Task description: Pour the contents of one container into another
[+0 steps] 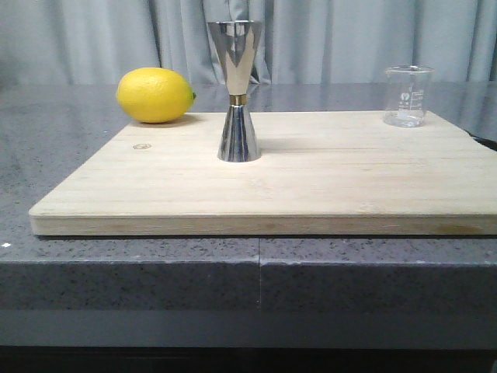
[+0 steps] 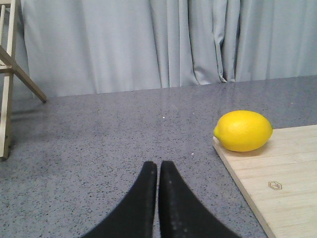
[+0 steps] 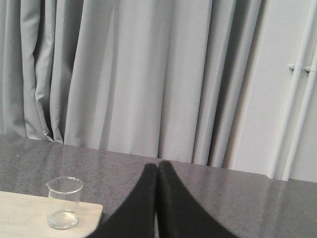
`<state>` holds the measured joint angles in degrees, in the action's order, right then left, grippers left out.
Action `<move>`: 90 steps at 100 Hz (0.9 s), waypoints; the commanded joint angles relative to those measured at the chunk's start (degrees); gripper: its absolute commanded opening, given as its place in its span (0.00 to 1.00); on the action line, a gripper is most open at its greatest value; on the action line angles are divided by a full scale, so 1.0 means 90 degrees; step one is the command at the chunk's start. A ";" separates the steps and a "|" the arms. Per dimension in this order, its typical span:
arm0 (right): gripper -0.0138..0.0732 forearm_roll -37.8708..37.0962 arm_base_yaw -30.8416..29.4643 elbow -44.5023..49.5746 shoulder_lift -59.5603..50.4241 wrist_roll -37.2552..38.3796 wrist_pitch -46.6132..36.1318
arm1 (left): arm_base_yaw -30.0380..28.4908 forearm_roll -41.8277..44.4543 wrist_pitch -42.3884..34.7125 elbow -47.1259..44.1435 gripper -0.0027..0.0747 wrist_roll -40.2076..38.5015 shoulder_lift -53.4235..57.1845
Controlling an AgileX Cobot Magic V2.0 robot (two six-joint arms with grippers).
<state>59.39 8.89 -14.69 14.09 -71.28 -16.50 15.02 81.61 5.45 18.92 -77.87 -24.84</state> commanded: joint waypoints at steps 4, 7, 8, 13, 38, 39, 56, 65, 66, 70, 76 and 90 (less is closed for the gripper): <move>0.08 -0.0076 -0.0040 -0.0174 0.0019 -0.0043 -0.0157 | 0.0054 -0.0092 -0.0007 0.0170 0.01 -0.0013 -0.0035; 0.08 -0.0076 -0.0040 -0.0174 0.0019 -0.0043 -0.0157 | 0.0054 -0.0092 -0.0007 0.0170 0.01 -0.0013 -0.0035; 0.08 -0.0076 -0.0040 -0.0174 0.0019 -0.0043 -0.0157 | 0.0054 -0.0092 -0.0007 0.0170 0.01 -0.0013 -0.0035; 0.08 -0.0076 -0.0040 -0.0174 0.0019 -0.0043 -0.0157 | 0.0054 -0.0092 -0.0007 0.0170 0.01 -0.0013 -0.0035; 0.08 -0.0076 -0.0040 -0.0174 0.0019 -0.0043 -0.0157 | 0.0054 -0.0092 -0.0007 0.0170 0.01 -0.0013 -0.0035; 0.08 -0.0076 -0.0040 -0.0174 0.0019 -0.0043 -0.0157 | 0.0054 -0.0092 -0.0007 0.0170 0.01 -0.0013 -0.0035; 0.08 -0.0076 -0.0040 -0.0174 0.0019 -0.0043 -0.0157 | 0.0054 -0.0069 0.0045 0.0111 0.01 -0.0013 -0.0035; 0.08 -0.0076 -0.0040 -0.0174 0.0019 -0.0043 -0.0169 | 0.0054 -0.0531 0.0095 0.0004 0.01 -0.0013 -0.0035; 0.08 -0.0076 -0.0040 -0.0174 0.0019 -0.0043 -0.0169 | 0.0054 -0.0734 0.0172 0.0010 0.01 0.0006 -0.0035; 0.08 -0.0076 -0.0040 -0.0174 0.0019 -0.0043 -0.0169 | 0.0054 -0.1319 0.0450 -0.0003 0.01 0.0118 -0.0035; 0.08 -0.0076 -0.0040 -0.0174 0.0019 -0.0043 -0.0169 | 0.0054 -0.2390 0.0937 -0.0003 0.01 0.0598 -0.0035; 0.08 -0.0076 -0.0040 -0.0174 0.0019 -0.0043 -0.0169 | 0.0026 -0.4393 0.1171 -0.0071 0.01 0.3421 0.0090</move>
<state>59.61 8.89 -14.69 14.09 -71.28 -16.30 15.14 53.04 16.52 17.06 -61.98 -24.58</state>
